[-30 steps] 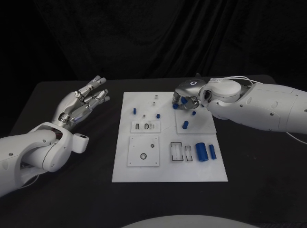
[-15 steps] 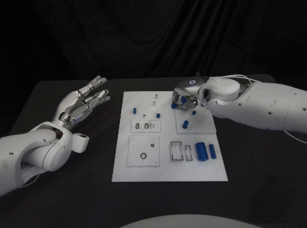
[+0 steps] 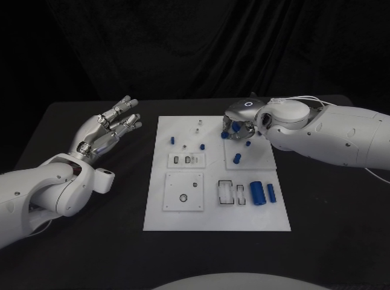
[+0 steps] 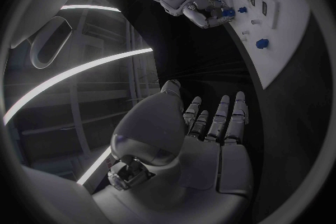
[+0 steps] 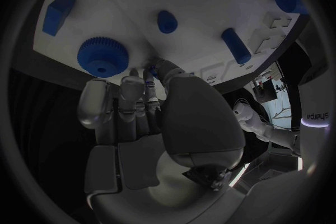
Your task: Assemble the parts on the task board
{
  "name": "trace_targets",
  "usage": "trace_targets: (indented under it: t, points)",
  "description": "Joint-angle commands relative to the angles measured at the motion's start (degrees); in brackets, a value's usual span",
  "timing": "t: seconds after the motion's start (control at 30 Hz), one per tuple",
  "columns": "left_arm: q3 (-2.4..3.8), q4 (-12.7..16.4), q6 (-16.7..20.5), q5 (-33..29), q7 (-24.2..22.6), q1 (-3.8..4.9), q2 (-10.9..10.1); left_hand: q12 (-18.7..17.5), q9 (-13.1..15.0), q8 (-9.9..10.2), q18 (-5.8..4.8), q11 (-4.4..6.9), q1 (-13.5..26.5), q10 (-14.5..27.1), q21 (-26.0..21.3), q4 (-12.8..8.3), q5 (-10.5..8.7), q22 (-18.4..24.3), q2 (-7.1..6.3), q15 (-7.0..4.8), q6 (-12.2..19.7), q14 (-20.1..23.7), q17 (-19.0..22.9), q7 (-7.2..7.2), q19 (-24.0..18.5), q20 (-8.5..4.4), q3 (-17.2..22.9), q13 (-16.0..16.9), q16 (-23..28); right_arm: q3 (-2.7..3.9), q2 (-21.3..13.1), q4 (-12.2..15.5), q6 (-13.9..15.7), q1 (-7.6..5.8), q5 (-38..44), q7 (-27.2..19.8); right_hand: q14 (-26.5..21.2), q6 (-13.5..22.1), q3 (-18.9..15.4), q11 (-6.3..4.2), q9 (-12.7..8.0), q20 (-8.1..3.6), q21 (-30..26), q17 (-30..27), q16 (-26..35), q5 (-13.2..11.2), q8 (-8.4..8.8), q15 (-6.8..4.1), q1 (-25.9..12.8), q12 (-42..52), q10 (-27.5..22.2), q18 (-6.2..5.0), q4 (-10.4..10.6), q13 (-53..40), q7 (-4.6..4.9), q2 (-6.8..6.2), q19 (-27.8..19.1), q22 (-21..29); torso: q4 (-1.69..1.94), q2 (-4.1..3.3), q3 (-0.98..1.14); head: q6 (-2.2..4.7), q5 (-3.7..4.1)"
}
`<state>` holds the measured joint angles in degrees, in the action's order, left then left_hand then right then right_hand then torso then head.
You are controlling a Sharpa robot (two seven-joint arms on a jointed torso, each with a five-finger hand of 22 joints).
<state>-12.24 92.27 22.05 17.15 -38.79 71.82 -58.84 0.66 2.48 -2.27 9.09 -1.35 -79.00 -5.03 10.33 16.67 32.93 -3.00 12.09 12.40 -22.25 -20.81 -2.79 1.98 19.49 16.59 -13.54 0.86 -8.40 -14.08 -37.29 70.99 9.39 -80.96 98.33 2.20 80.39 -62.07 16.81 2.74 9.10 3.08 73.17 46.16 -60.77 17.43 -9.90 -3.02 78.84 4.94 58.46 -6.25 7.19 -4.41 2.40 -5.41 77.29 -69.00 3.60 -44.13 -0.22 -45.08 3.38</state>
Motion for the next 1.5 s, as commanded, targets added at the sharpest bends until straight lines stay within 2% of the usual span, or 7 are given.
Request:
trace_targets:
  t: [0.03,0.3,0.4,0.57,0.93,1.17,1.5]
  points:
    - [0.04,0.14,-0.76,0.49,-4.21,0.12,-0.23,0.26,0.16,-0.46,-0.58,-0.32,-0.41,-0.10,0.11,-0.01,0.26,-0.03,0.33,0.02,-0.55,-0.36,-0.07,0.61,0.43,0.14,0.49,0.09,-0.16,-0.10,-0.43,0.43,1.14,-0.18,0.45,1.19,-0.45,-0.85,-0.21,-0.06,1.80,0.39,0.25,-0.05,-0.17,-0.01,-0.25,0.15,0.24,0.33,0.33,1.10,-0.13,0.05,-0.33,0.62,0.19,-0.11,0.07,-0.01,0.02,0.20,-0.08]
    - [0.03,0.08,-0.81,0.49,-4.00,0.12,-0.42,0.26,0.27,-0.62,-0.61,-0.28,-0.45,-0.10,0.11,0.00,0.27,-0.03,0.36,0.02,-1.42,-0.34,-0.06,0.97,0.44,0.14,0.54,0.09,-0.20,-0.10,-1.12,2.09,1.50,-2.13,1.12,2.26,-0.58,-0.68,-0.13,-0.02,2.33,0.44,0.39,-0.06,-0.17,0.07,-0.35,0.21,0.69,0.29,0.43,1.16,-0.75,0.11,-0.18,0.64,0.25,-0.43,-0.02,-0.01,-0.03,0.39,-0.15]
    - [0.03,-0.10,-0.99,0.49,-4.03,0.12,-0.32,0.26,0.28,-0.65,-0.61,-0.28,-0.45,-0.09,0.09,0.00,0.27,-0.02,0.38,0.02,-1.56,-0.31,-0.06,1.02,0.41,0.14,0.55,0.09,-0.20,-0.10,-1.41,2.90,1.44,-2.72,5.86,3.26,-0.79,-0.23,-0.09,-0.01,2.78,0.49,0.36,-0.31,0.00,0.07,-0.25,0.29,0.87,0.13,0.34,1.17,-1.31,0.21,0.20,0.46,0.13,-0.55,-0.08,0.03,-0.07,0.24,-0.08]
    - [0.03,-0.33,-1.30,0.49,-4.30,0.12,-0.06,0.27,0.35,-0.76,-0.64,-0.32,-0.49,-0.16,0.09,0.03,0.28,-0.02,0.57,0.02,-2.12,-0.36,-0.06,1.19,0.44,0.14,0.68,0.10,-0.27,-0.11,-1.62,3.67,1.12,-3.07,14.40,4.76,-0.91,0.37,0.25,-1.73,3.52,0.22,0.11,-0.17,-0.11,0.13,-0.07,-0.27,0.80,0.20,0.88,1.07,-1.91,0.18,0.07,0.34,-0.19,-0.56,-0.10,0.03,-0.17,0.12,-0.05]
    - [0.03,-0.84,-2.16,0.49,-4.58,0.12,0.42,0.26,0.37,-0.82,-0.67,-0.37,-0.37,-0.14,0.01,0.14,0.08,0.01,0.96,0.00,-2.45,-0.25,-0.04,1.28,0.33,0.13,0.82,0.09,-0.30,-0.12,-1.42,3.94,4.44,-3.21,35.17,4.55,-0.31,1.67,2.71,-1.58,5.44,0.43,0.88,2.02,-1.88,0.27,0.52,0.29,0.14,0.59,3.23,1.47,-3.53,-0.26,-2.61,-0.47,0.25,-2.25,0.01,-0.19,-0.23,0.03,0.00]
    - [0.03,-0.99,-2.61,0.49,-4.70,0.12,0.71,0.26,0.35,-0.81,-0.69,-0.34,0.00,-0.16,-0.02,0.19,-0.46,0.02,1.24,-0.03,-2.58,-0.19,-0.04,1.27,0.33,0.13,0.78,0.10,-0.34,-0.12,-0.98,4.59,4.05,-3.20,42.30,4.08,-0.41,1.62,3.50,-2.01,6.03,0.64,0.71,2.31,-2.14,0.23,0.54,0.34,-0.45,0.33,3.16,1.51,-3.98,-0.35,-3.21,-1.14,0.05,-2.34,0.05,-0.21,-0.05,-0.11,0.14]
    - [0.03,-1.25,-2.73,0.49,-4.68,0.12,1.07,0.26,0.35,-0.81,-0.69,-0.34,0.09,-0.16,-0.03,0.19,-0.55,0.02,1.29,-0.04,-2.64,-0.18,-0.04,1.27,0.31,0.13,0.76,0.10,-0.36,-0.12,-0.07,4.89,1.51,-3.04,44.97,3.45,-1.48,1.36,4.39,-2.04,6.83,0.87,-0.06,1.34,-1.53,0.18,0.52,0.50,-1.60,-0.06,2.76,1.38,-4.32,-0.53,-3.42,-1.70,-0.79,-1.93,0.02,-0.12,-0.06,-0.54,0.00]
